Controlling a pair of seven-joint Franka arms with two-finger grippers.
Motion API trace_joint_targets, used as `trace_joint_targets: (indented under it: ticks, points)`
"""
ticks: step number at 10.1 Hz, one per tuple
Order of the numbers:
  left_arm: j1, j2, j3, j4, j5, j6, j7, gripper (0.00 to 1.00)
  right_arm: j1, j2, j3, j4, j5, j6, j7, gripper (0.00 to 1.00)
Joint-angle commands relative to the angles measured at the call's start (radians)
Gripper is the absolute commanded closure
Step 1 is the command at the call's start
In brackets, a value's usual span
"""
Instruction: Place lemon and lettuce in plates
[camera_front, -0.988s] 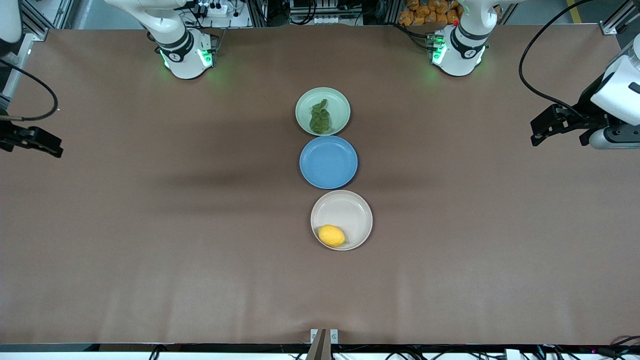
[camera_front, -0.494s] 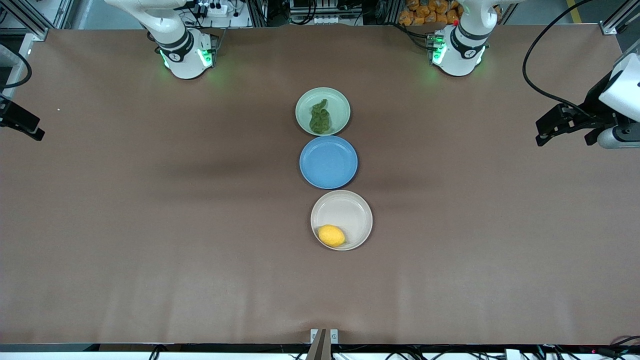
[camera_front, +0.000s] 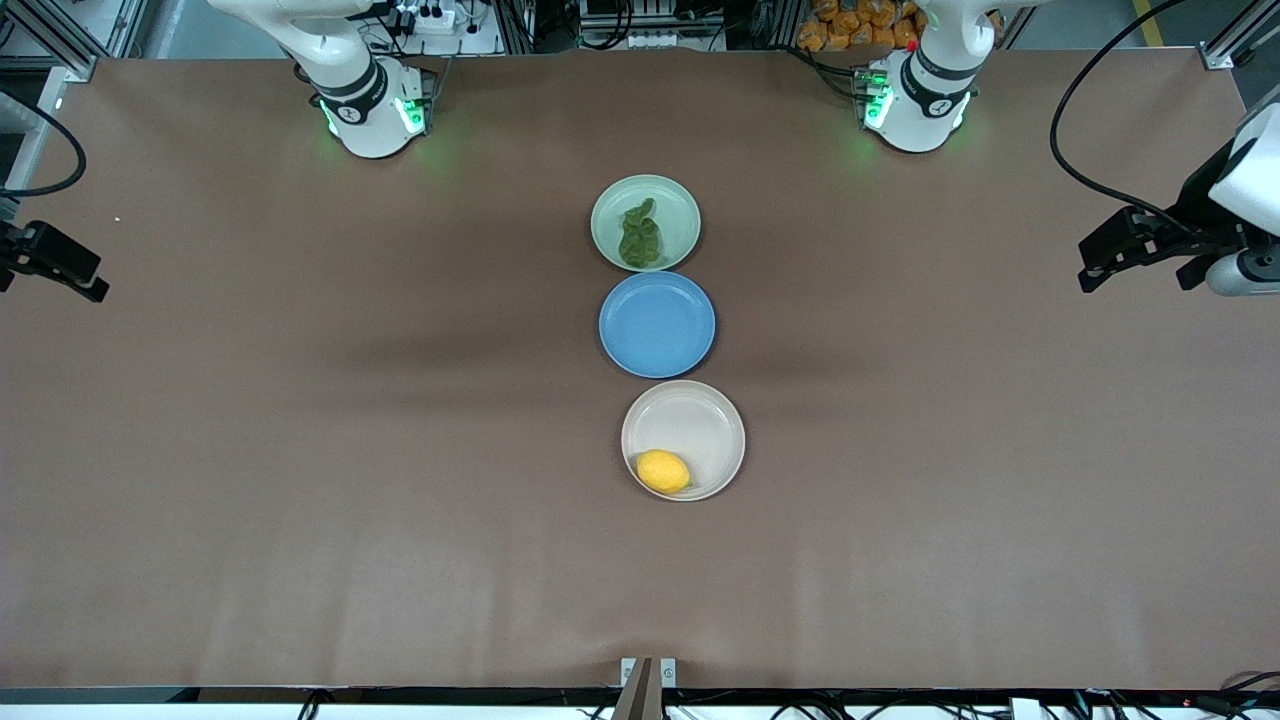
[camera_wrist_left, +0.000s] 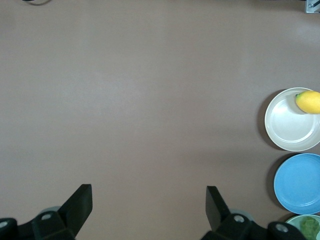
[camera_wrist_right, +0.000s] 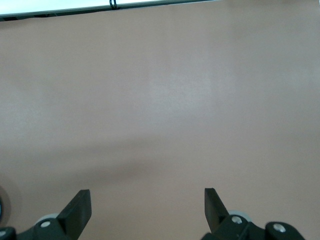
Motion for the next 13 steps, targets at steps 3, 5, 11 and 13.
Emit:
trace_joint_targets:
  ticks: [3, 5, 11, 13]
  points:
    - [0.007, -0.005, -0.003, 0.001, -0.023, -0.017, 0.011, 0.00, 0.026, -0.010, -0.040, -0.007, 0.014, 0.007, -0.005, 0.00]
    - [0.007, -0.002, 0.000, 0.001, -0.025, -0.017, 0.019, 0.00, 0.031, -0.012, -0.041, -0.007, 0.014, 0.007, -0.010, 0.00]
    - [0.013, -0.001, 0.003, 0.001, -0.023, -0.016, 0.026, 0.00, 0.035, -0.013, -0.037, -0.008, 0.018, -0.019, -0.015, 0.00]
    - [0.013, -0.001, 0.003, 0.001, -0.025, -0.016, 0.026, 0.00, 0.035, -0.013, -0.037, -0.007, 0.018, -0.019, -0.015, 0.00]
